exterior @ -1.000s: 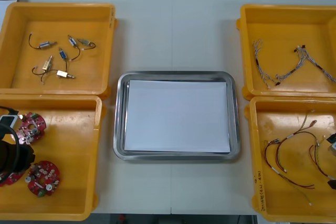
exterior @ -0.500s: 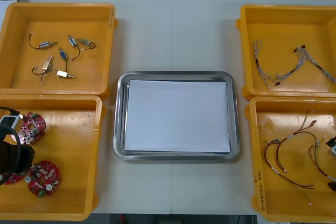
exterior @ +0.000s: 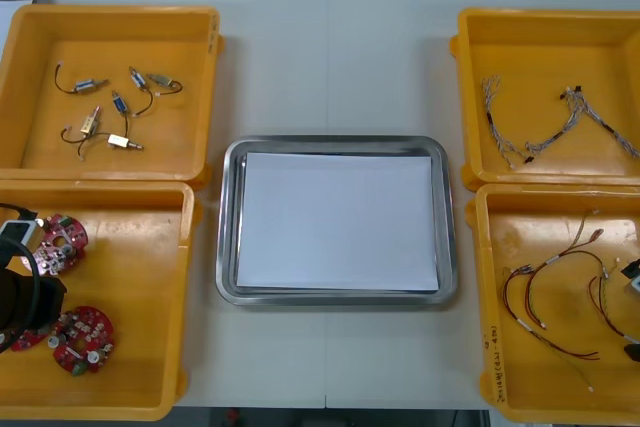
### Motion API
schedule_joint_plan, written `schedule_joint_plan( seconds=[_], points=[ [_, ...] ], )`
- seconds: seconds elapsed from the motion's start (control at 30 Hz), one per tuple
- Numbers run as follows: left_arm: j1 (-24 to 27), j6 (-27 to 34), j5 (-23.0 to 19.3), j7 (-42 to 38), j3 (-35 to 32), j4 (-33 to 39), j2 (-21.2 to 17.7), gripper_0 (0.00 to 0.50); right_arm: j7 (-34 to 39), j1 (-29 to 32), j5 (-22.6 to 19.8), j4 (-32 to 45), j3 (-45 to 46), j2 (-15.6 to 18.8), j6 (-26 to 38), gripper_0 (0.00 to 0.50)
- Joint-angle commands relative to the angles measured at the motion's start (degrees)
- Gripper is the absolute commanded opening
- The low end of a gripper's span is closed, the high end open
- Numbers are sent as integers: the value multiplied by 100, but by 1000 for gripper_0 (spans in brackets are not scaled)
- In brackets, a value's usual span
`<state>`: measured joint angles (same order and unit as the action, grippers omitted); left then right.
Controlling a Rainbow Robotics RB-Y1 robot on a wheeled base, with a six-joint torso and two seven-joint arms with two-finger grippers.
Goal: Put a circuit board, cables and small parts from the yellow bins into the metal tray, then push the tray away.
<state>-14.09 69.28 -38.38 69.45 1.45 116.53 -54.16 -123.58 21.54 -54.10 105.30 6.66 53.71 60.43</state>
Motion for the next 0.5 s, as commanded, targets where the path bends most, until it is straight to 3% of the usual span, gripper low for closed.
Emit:
schedule_joint_plan(
  seconds=[0.03, 0.23, 0.5],
  points=[
    [-129, -38, 23, 280, -136, 10, 72, 1, -176, 131, -39, 0, -139, 218, -111, 500],
    [12, 314, -91, 324, -409, 81, 72, 0, -184, 192, -57, 0, -191, 218, -269, 500],
    [346, 1351, -539, 385, -1050, 485, 63, 0, -167, 236, -48, 0, -209, 218, -304, 500]
  ],
)
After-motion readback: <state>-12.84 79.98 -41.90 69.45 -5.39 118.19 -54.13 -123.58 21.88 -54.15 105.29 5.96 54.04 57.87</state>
